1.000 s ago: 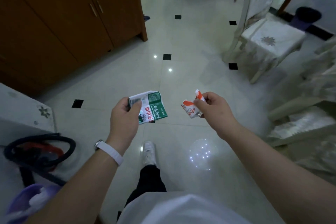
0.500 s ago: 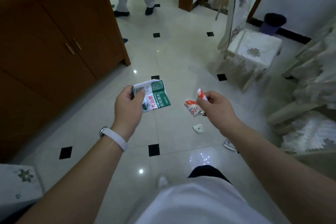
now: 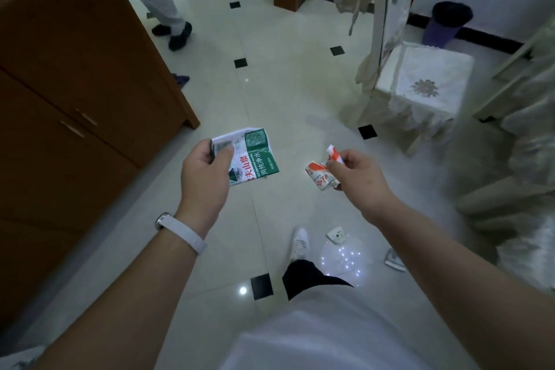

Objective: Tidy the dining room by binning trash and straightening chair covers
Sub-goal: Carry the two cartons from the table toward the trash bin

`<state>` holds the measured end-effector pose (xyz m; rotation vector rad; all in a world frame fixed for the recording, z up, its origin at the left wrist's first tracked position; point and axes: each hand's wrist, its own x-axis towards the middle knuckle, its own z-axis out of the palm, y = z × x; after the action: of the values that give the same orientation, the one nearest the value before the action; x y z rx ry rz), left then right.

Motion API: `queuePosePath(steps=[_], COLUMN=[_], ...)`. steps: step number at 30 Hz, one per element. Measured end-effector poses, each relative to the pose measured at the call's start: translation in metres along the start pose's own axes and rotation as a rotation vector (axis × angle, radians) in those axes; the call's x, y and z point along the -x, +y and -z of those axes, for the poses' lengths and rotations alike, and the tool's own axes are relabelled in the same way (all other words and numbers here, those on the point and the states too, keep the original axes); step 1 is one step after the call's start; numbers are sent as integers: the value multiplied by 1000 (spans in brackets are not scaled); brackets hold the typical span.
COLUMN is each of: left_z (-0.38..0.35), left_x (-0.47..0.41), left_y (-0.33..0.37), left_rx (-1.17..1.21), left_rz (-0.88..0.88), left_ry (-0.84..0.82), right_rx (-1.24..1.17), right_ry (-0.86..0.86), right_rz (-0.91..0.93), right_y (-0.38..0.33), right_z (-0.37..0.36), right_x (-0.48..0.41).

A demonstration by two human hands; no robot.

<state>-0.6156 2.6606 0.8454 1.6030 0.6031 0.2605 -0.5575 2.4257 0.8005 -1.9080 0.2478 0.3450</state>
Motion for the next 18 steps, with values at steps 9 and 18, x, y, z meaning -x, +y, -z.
queuePosePath(steps=[9,18], left_z=[-73,-129], left_x=[-147,-264], left_y=[52,89], left_rx=[-22,-68], left_rz=[-29,-58], left_ry=[4,-102], right_rx=[-26,-94], right_ry=[-33,74], right_rz=[19,20], right_y=[-79,-132], right_z=[9,31], right_x=[-153,-248])
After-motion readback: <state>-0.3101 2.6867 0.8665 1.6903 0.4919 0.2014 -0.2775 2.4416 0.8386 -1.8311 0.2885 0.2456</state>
